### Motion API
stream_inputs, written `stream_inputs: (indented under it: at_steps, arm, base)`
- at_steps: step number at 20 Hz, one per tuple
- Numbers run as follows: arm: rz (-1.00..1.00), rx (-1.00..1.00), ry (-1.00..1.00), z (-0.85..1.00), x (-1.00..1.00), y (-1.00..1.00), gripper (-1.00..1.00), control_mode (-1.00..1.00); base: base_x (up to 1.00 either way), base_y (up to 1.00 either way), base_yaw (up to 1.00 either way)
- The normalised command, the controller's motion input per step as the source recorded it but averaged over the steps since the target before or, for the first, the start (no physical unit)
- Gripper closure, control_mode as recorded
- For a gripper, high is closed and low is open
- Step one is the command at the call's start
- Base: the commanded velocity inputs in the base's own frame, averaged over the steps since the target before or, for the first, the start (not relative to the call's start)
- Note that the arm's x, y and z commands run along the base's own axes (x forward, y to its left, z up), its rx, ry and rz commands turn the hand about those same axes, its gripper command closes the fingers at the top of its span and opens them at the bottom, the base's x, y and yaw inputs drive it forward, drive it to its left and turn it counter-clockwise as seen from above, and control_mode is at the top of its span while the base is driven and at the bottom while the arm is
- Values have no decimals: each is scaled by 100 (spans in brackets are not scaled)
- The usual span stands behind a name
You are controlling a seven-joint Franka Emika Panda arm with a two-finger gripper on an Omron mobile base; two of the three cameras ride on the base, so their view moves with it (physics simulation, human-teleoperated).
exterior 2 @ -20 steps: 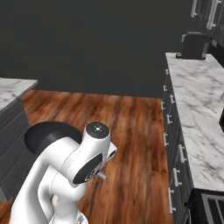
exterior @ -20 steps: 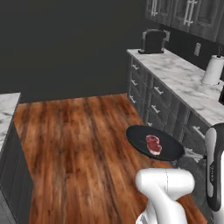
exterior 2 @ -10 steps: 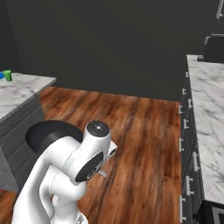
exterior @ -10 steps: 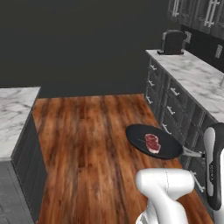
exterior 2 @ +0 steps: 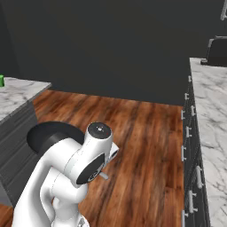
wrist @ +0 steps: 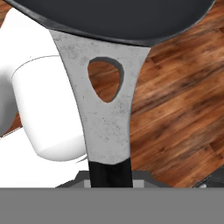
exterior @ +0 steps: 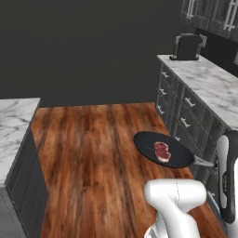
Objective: Pick up the pan with the steak in it and place it on the dining table. Then place the steak on the plate.
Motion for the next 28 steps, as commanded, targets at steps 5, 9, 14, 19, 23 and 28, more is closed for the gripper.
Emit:
stream_inputs:
  at_steps: [5,9,14,19,23,28]
  arm:
    - [0,0,0,0,0,0,100,100]
    - [0,0,0,0,0,0,100,100]
    - [0,0,0,0,0,0,100,100]
    - [0,0,0,0,0,0,100,100]
    - [0,0,0,0,0,0,100,100]
    - [0,0,0,0,0,0,100,100]
  base:
    - [86,-9,-1]
    - [96,-8,-1]
    - [100,-6,-1]
    - [100,-6,-2]
    - [100,-7,-2]
    - [100,-4,-3]
